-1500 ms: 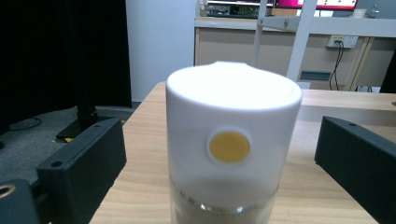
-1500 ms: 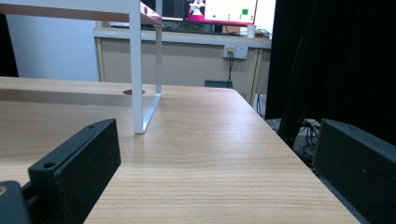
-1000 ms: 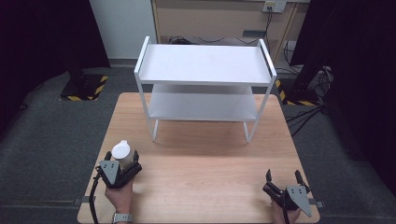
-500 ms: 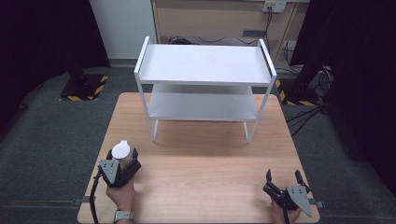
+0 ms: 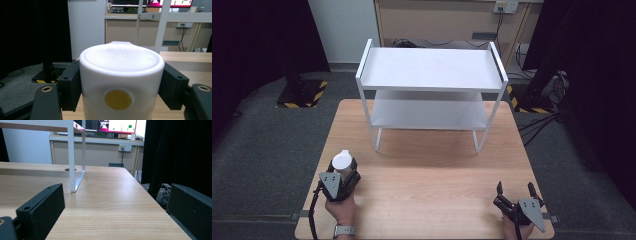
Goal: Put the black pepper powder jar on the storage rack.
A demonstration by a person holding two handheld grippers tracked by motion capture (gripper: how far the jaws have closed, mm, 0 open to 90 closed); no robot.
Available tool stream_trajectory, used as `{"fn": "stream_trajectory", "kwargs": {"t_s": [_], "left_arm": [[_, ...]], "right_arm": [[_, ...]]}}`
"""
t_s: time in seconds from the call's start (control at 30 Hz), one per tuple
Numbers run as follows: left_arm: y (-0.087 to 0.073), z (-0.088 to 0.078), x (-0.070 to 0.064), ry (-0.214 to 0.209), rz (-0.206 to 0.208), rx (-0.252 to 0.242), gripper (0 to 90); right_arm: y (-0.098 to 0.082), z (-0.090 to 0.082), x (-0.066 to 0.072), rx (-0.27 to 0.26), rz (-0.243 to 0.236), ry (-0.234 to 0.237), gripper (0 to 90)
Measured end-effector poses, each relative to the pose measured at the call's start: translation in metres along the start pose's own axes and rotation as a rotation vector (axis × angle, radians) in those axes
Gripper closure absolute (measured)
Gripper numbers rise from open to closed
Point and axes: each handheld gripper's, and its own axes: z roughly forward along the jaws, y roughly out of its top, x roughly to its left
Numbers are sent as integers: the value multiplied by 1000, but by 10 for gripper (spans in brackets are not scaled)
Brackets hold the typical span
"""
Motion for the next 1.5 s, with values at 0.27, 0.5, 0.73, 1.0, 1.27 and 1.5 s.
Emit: {"fn": "stream_trajectory", "kwargs": {"t_s": [0.27, 0.5, 0.73, 1.0, 1.27, 1.5], "left_arm": [[-7, -2, 1, -3, 2, -27, 309], [-1, -5, -4, 11, 20, -7, 309], [8, -11, -8, 6, 22, -17, 310], [36, -19, -17, -30, -8, 5, 310], [48, -28, -30, -46, -9, 2, 310], [68, -30, -46, -63, -29, 3, 310]], "right_arm": [[0, 0, -1, 3, -2, 9, 18], [1, 1, -1, 6, -8, 8, 18], [0, 0, 2, -1, -9, -13, 18], [-1, -1, 1, -10, 4, -6, 18], [-3, -2, -1, -23, 20, -1, 21], [-4, -2, -3, -29, 29, 3, 21]]}}
